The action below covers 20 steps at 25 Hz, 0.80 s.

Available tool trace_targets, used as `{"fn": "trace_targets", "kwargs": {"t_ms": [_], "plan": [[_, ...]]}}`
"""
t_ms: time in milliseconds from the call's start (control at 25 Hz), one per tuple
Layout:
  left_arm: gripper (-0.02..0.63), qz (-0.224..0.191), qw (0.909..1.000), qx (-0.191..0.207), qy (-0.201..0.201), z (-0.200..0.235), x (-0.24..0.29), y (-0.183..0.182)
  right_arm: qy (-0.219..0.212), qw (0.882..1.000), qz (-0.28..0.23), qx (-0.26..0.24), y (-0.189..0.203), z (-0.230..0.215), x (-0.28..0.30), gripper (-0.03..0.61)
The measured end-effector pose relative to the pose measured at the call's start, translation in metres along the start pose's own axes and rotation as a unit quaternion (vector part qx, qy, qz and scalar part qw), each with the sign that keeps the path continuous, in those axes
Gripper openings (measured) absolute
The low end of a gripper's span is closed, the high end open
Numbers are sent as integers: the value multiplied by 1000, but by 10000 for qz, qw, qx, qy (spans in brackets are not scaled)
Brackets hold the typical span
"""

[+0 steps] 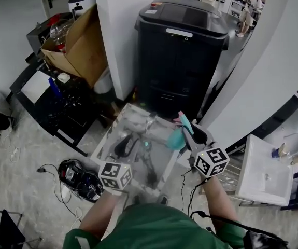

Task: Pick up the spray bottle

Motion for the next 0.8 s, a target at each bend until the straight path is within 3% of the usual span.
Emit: {"fn": "trace_targets", "kwargs": {"t_ms": [800], "plan": [[141,-103,9998,-67,123,0,3,-7,44,9999,-138,-66,-22,-8,-25,89]]}}
Point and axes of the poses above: the fingertips, and each gripper's own axes: x forward along the fingers, z to its left, y out of its underside, the point moved 8 cm from there along -x, backward along the fingers, and after that the axes turned 11 degrees about z, right-handed, at the moved point
